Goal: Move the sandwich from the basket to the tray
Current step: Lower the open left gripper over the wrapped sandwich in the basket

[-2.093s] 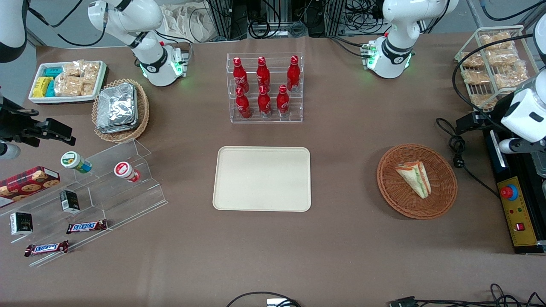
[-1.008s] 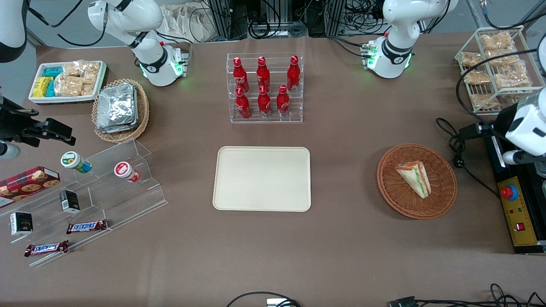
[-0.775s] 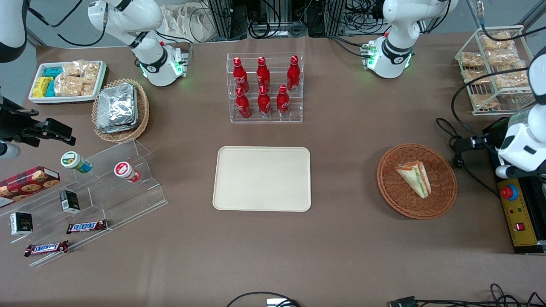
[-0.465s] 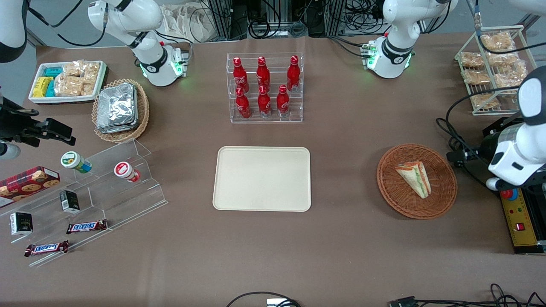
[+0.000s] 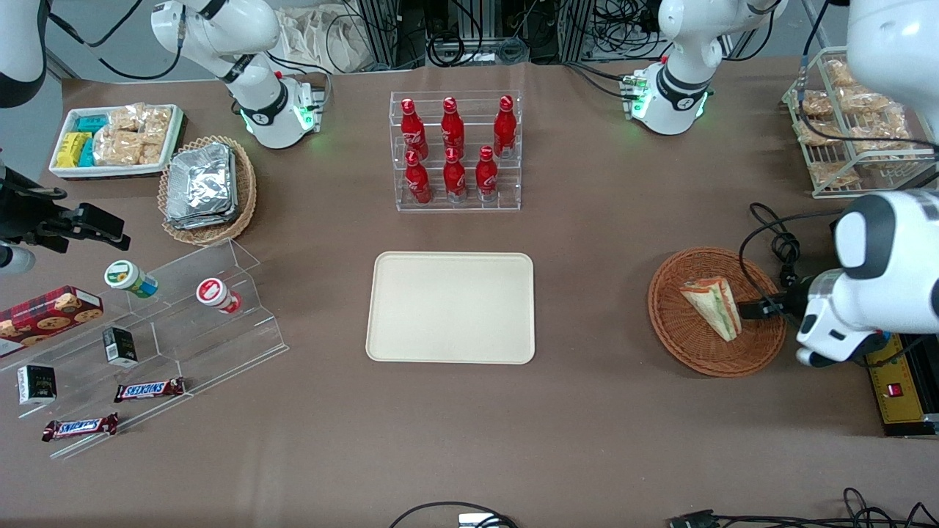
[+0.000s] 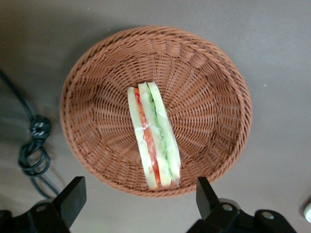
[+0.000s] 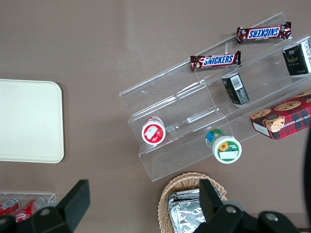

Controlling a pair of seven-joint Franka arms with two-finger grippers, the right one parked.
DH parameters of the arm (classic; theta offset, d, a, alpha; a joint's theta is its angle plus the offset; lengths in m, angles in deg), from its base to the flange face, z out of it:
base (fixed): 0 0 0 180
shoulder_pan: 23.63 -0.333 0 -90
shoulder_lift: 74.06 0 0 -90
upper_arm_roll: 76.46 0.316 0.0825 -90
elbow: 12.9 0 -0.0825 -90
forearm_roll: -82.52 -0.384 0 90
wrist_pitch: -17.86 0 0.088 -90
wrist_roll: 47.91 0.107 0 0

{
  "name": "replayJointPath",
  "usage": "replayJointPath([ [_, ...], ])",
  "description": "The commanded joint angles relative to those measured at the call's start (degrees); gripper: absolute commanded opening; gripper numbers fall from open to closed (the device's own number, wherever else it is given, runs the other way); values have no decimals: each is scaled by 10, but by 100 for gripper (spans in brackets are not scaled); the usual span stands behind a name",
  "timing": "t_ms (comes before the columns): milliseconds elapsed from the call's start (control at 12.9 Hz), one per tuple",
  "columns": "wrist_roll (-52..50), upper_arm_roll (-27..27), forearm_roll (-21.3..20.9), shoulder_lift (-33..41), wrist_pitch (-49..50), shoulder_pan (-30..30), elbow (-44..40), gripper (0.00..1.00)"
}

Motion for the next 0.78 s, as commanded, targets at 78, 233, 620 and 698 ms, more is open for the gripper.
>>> replayJointPath([
  [78,-40,-7,-2,-44,-45,4,-1,100],
  [233,-41,-8,-3,-67,-61,11,5,100],
  [620,-66,-7,-3,-69,-68,7,41,100],
  [698,-66,-7,-3,-67,-68,6,49,100],
])
